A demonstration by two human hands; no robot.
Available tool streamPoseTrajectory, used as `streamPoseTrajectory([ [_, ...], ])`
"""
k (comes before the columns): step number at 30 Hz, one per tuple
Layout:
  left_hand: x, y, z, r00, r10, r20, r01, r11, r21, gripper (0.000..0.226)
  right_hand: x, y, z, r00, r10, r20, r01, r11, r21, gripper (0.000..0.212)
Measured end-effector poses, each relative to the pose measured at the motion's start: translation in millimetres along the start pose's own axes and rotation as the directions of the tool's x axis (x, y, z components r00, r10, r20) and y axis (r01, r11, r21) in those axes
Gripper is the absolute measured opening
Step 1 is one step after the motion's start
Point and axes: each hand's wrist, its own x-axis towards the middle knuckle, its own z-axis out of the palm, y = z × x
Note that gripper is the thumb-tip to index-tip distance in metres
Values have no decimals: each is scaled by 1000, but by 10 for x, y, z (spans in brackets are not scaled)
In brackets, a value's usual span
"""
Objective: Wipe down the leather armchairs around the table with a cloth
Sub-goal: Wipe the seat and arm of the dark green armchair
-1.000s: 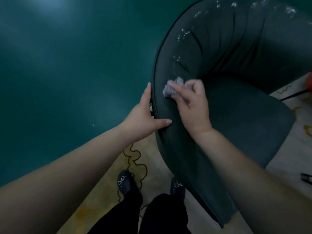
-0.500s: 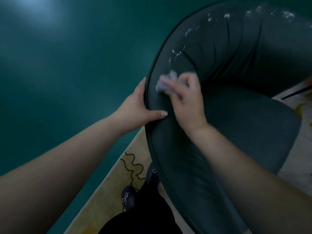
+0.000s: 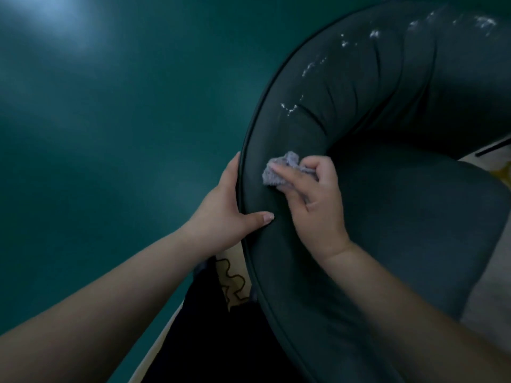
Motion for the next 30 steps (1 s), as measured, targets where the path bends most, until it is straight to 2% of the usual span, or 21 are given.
streamPoseTrajectory([
  [4,150,45,-75,999,-23,25,22,999,24,110,473,124,36,998,-55,4,55,994,-92,32],
  [8,451,149,-210,1000,19,24,-21,997,75,117,968,237,119,997,10,-80,-15,998,-62,32],
  [11,715,287,-297,998,36,51,-40,995,91,115,711,181,98,994,60,-95,-60,998,10,36],
  [15,887,328,-355,982,54,183,-68,995,76,106,484,105,71,992,104,-74,-104,995,3,38],
  [18,884,289,-350,980,58,192,-73,995,72,106,918,151,83,991,95,-90,-107,985,-135,33],
  [21,892,271,-354,978,73,197,-88,993,72,108,1296,206,118,978,137,-157,-161,976,-150,30],
  [24,900,254,-359,974,80,210,-94,994,57,107,1132,118,146,964,182,-192,-206,972,-112,36],
  [27,884,241,-364,972,76,223,-90,995,51,108,713,-14,179,972,178,-152,-189,980,-59,42],
  [30,879,225,-357,971,75,227,-87,995,41,108,835,58,168,971,163,-173,-186,975,-121,38],
])
